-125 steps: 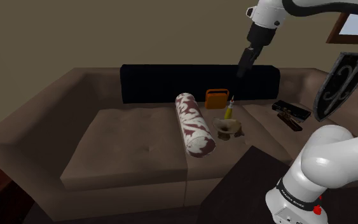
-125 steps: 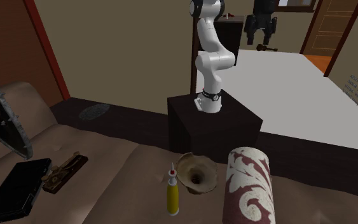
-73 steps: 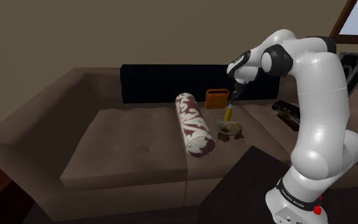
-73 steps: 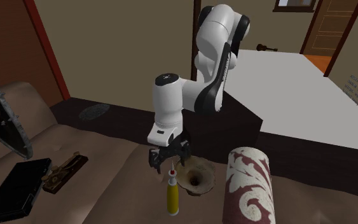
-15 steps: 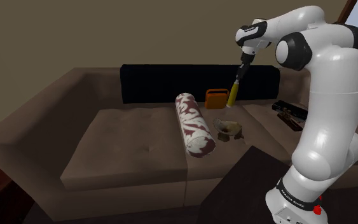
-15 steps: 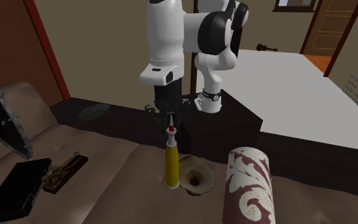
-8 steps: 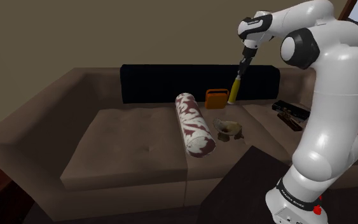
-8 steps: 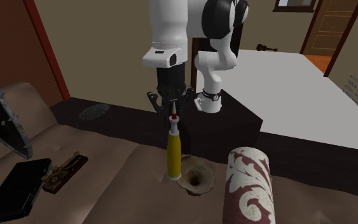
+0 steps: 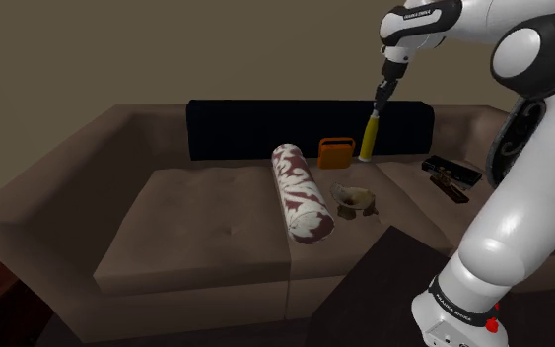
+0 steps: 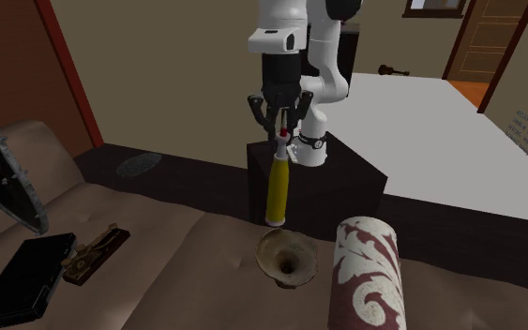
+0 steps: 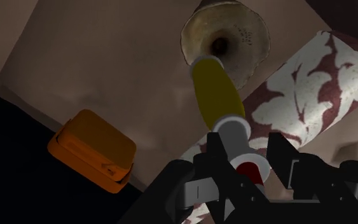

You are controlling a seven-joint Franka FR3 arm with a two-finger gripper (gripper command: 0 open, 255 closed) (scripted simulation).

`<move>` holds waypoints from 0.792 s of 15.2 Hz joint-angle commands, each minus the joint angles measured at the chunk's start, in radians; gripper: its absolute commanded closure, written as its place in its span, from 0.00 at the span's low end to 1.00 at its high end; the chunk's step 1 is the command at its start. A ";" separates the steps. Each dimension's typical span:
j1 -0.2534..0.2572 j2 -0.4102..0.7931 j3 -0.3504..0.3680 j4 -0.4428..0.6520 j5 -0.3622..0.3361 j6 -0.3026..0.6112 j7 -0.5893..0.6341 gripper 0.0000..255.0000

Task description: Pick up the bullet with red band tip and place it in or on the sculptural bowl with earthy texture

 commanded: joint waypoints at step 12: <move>0.032 -0.182 0.047 -0.213 -0.096 0.055 0.104 1.00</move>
